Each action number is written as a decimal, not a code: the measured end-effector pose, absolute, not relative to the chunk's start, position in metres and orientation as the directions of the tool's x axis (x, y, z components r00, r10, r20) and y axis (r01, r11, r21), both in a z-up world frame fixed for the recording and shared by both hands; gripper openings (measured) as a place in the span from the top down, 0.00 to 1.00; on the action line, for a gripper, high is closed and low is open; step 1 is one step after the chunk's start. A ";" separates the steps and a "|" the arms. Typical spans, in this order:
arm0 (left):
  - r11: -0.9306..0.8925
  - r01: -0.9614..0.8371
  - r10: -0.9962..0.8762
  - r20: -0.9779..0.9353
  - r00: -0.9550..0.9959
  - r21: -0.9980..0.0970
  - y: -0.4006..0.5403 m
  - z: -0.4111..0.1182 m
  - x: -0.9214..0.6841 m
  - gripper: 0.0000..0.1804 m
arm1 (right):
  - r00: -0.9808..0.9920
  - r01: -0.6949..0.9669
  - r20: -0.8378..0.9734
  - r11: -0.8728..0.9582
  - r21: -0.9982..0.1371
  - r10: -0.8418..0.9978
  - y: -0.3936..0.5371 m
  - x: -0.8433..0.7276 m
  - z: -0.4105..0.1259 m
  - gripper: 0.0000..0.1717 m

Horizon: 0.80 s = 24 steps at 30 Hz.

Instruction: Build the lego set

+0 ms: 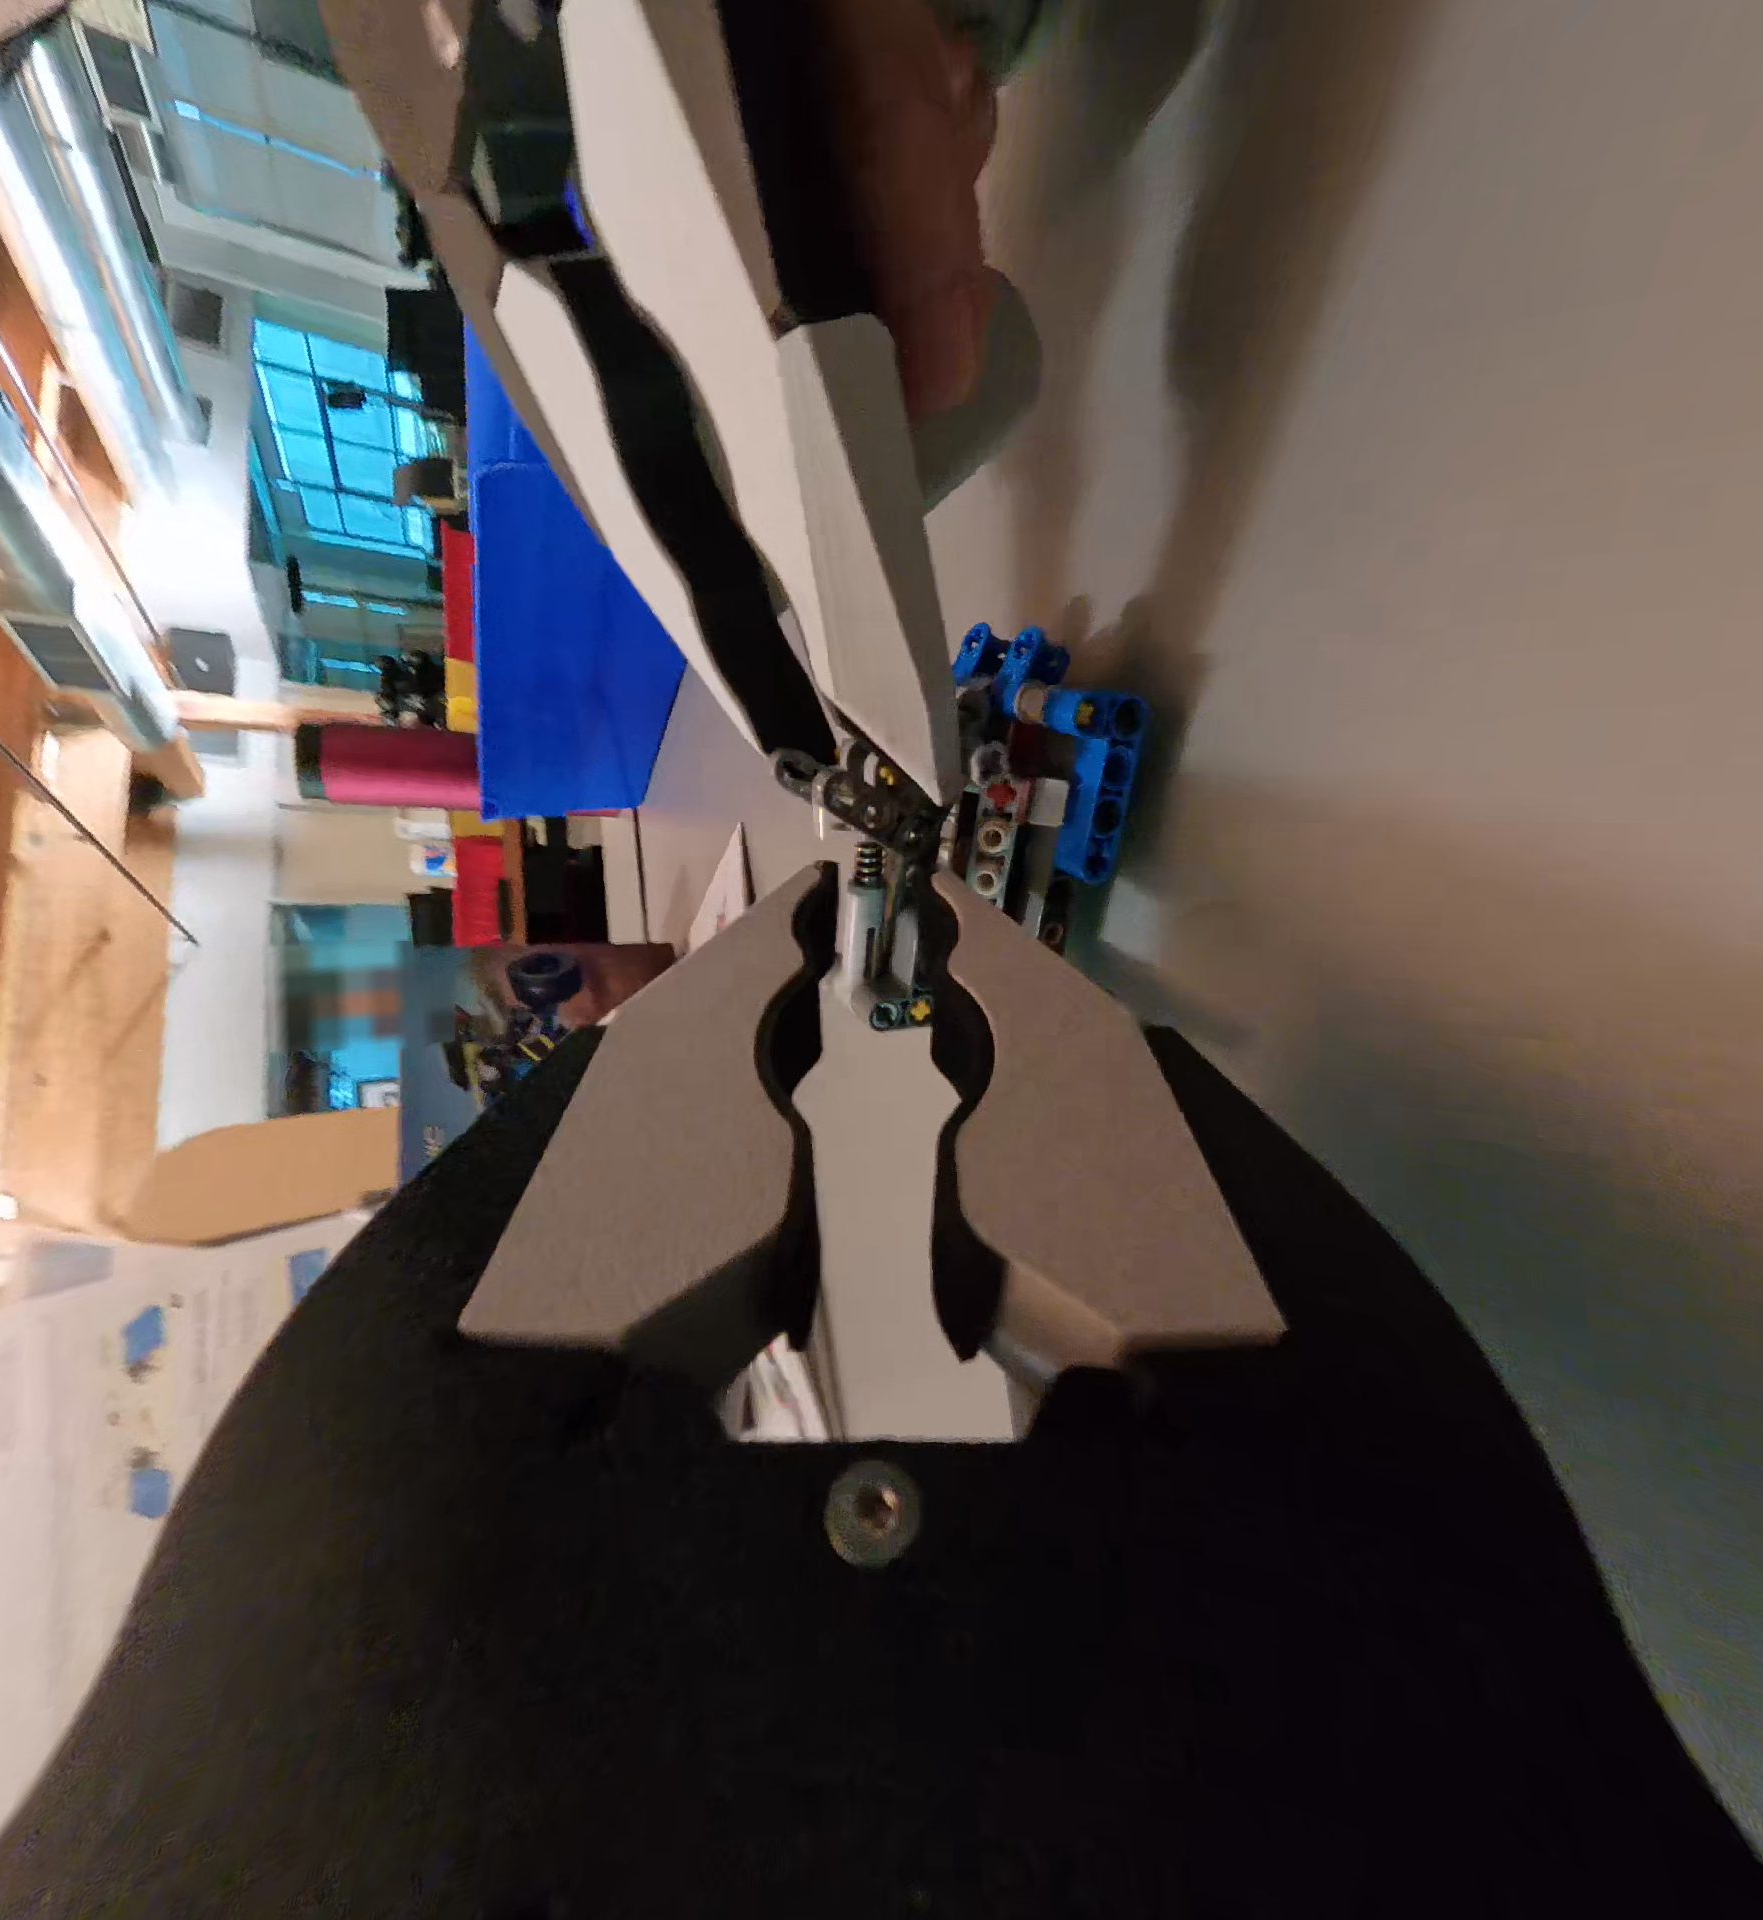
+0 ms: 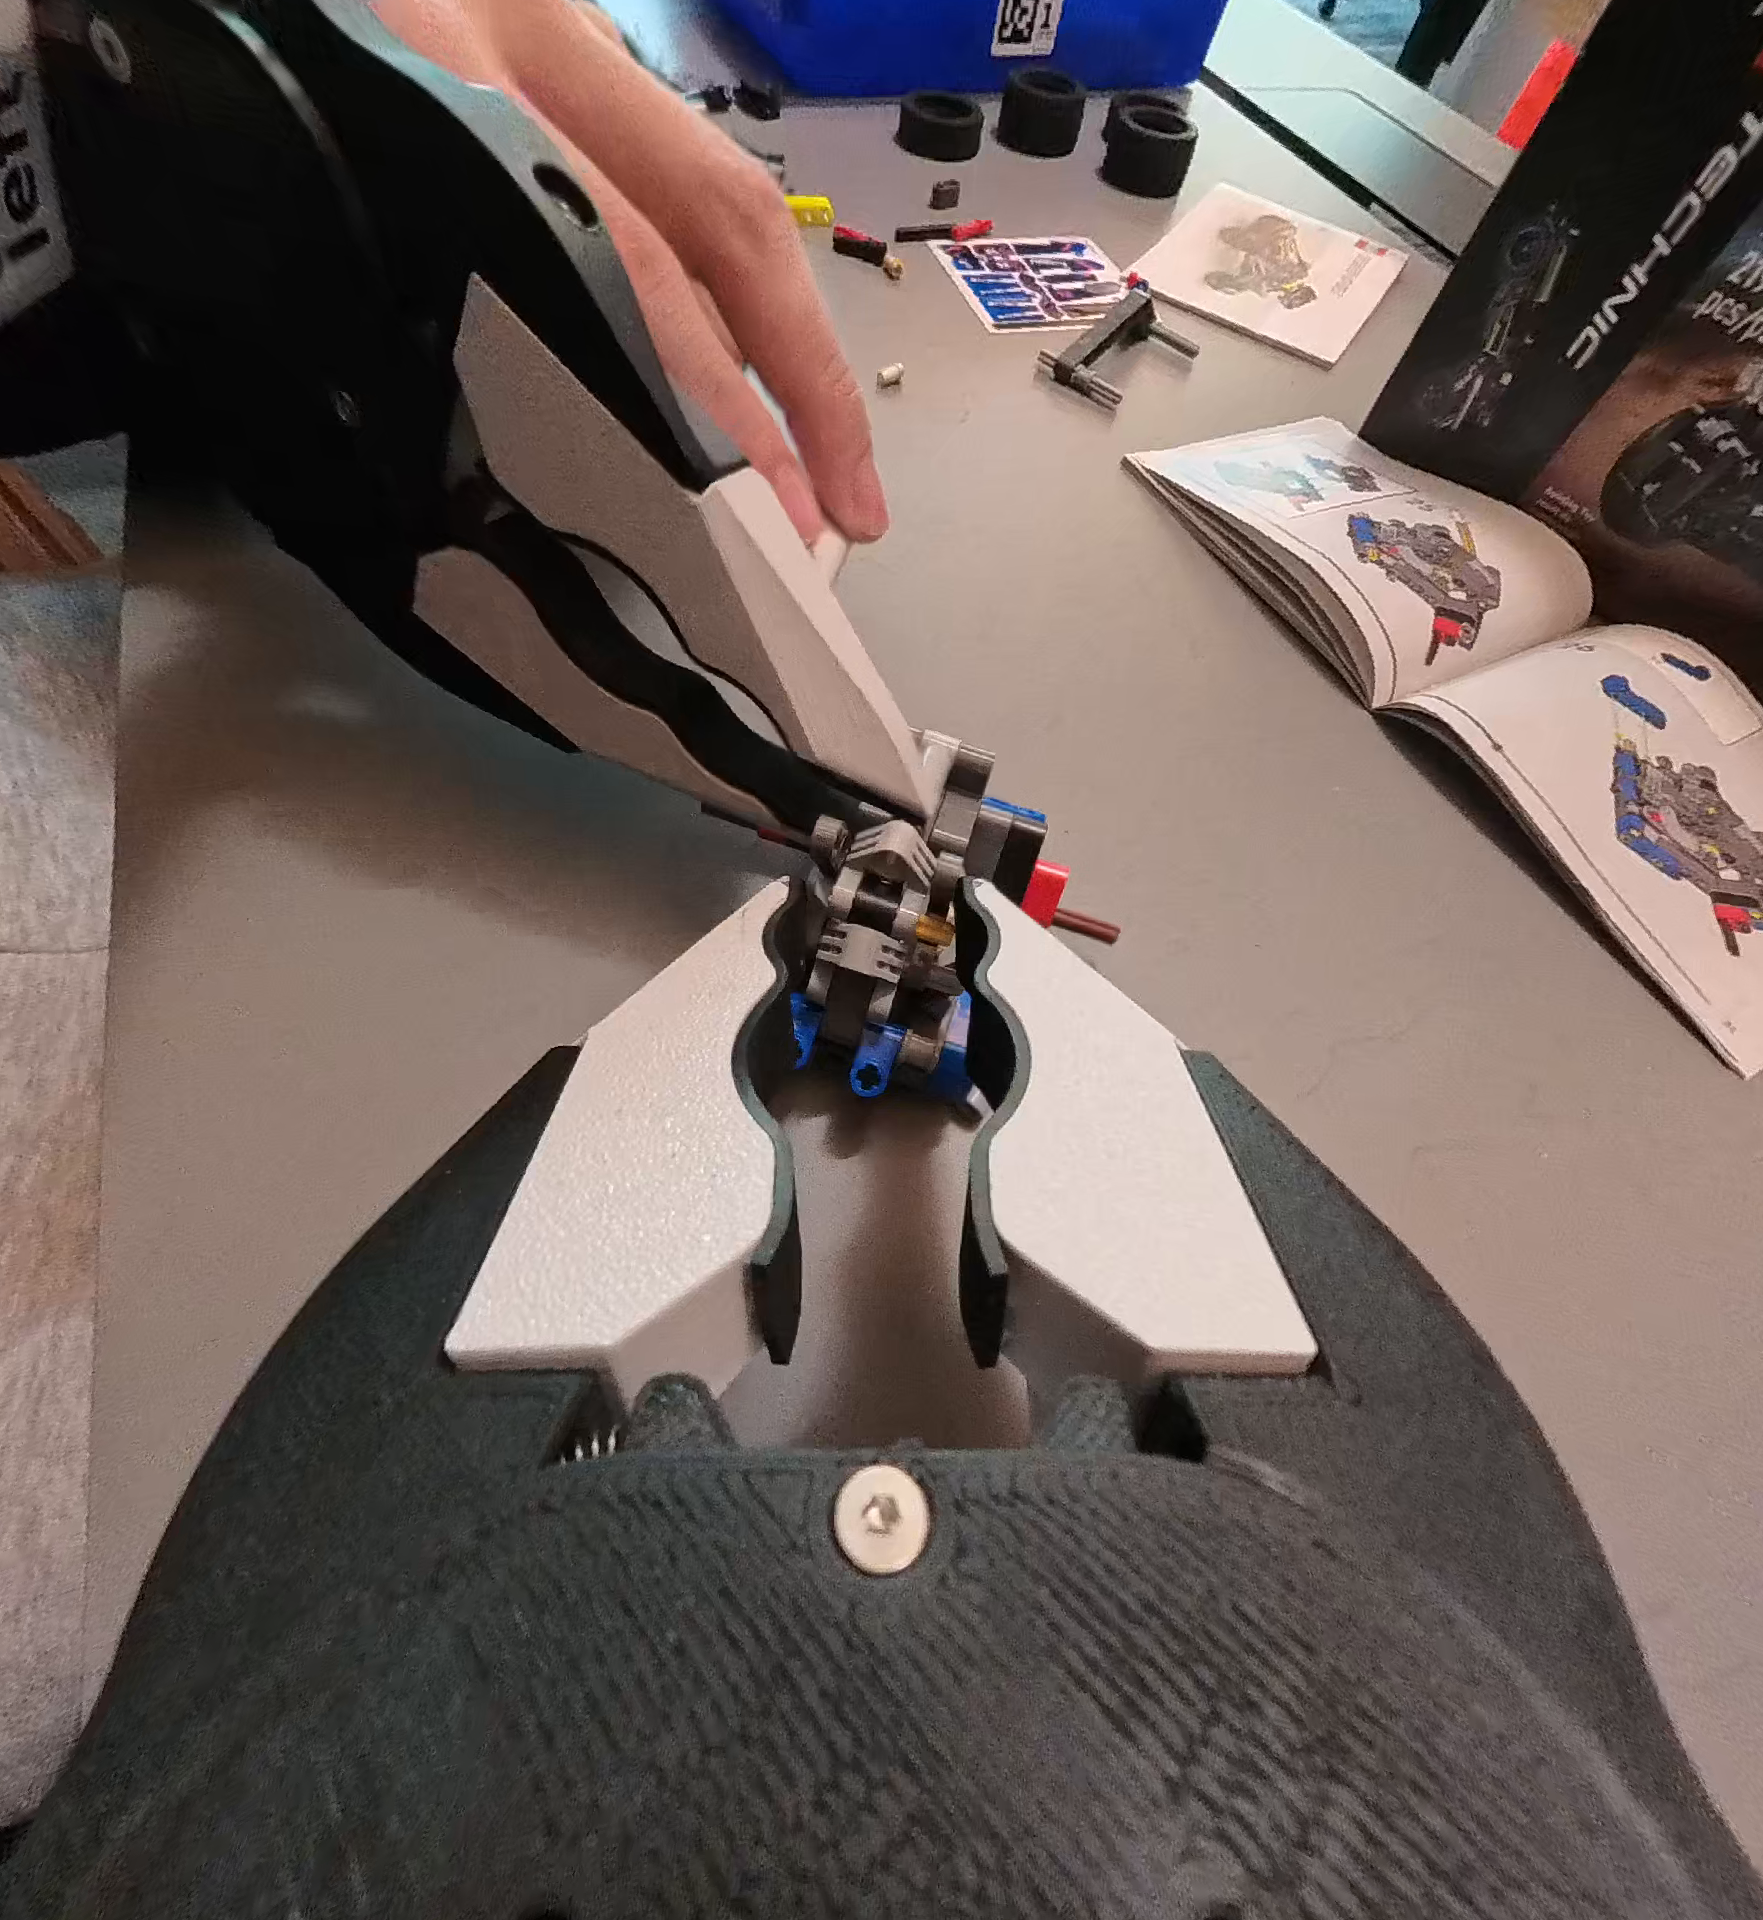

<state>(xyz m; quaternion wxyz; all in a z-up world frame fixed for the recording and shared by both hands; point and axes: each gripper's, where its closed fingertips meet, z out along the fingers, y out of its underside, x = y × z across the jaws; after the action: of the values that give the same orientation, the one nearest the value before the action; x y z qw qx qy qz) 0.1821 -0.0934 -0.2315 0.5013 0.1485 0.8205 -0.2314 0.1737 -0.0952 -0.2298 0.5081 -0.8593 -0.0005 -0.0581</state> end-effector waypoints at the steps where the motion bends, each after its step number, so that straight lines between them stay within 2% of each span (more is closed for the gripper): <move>1: 0.846 0.497 0.042 -0.905 -0.423 -0.193 -0.095 -0.230 0.182 0.90 | 0.994 0.062 0.099 -0.486 -0.872 -0.052 -0.095 0.173 -0.230 0.85; 3: 0.841 0.528 0.104 -0.920 -0.377 -0.122 -0.096 -0.228 0.184 0.87 | 0.994 0.056 0.095 -0.485 -0.873 -0.057 -0.096 0.174 -0.231 0.85; 5: 0.830 0.550 0.157 -0.911 -0.382 -0.088 -0.097 -0.231 0.185 0.90 | 0.994 0.045 0.086 -0.481 -0.875 -0.063 -0.096 0.175 -0.232 0.85; 10: 0.826 0.559 0.192 -0.897 -0.398 -0.071 -0.097 -0.234 0.187 0.93 | 0.995 0.022 0.066 -0.476 -0.879 -0.075 -0.096 0.176 -0.231 0.85; 12: 0.844 0.518 0.124 -0.888 -0.443 -0.141 -0.097 -0.232 0.188 0.97 | 0.993 0.024 0.075 -0.474 -0.880 -0.088 -0.097 0.179 -0.231 0.85; 18: 0.813 0.448 -0.103 -0.849 -0.518 -0.372 -0.098 -0.229 0.188 0.97 | 0.992 0.026 0.081 -0.460 -0.888 -0.100 -0.101 0.182 -0.228 0.85; 24: 0.775 0.454 -0.156 -0.829 -0.537 -0.440 -0.100 -0.226 0.185 0.97 | 0.992 0.035 0.085 -0.430 -0.902 -0.096 -0.104 0.182 -0.223 0.84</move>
<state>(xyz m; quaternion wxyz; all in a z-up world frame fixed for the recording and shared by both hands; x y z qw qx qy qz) 0.1848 -0.1003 -0.2260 0.4724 0.0915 0.8151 -0.3227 0.1820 -0.1041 -0.2230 0.5335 -0.8434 0.0180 -0.0615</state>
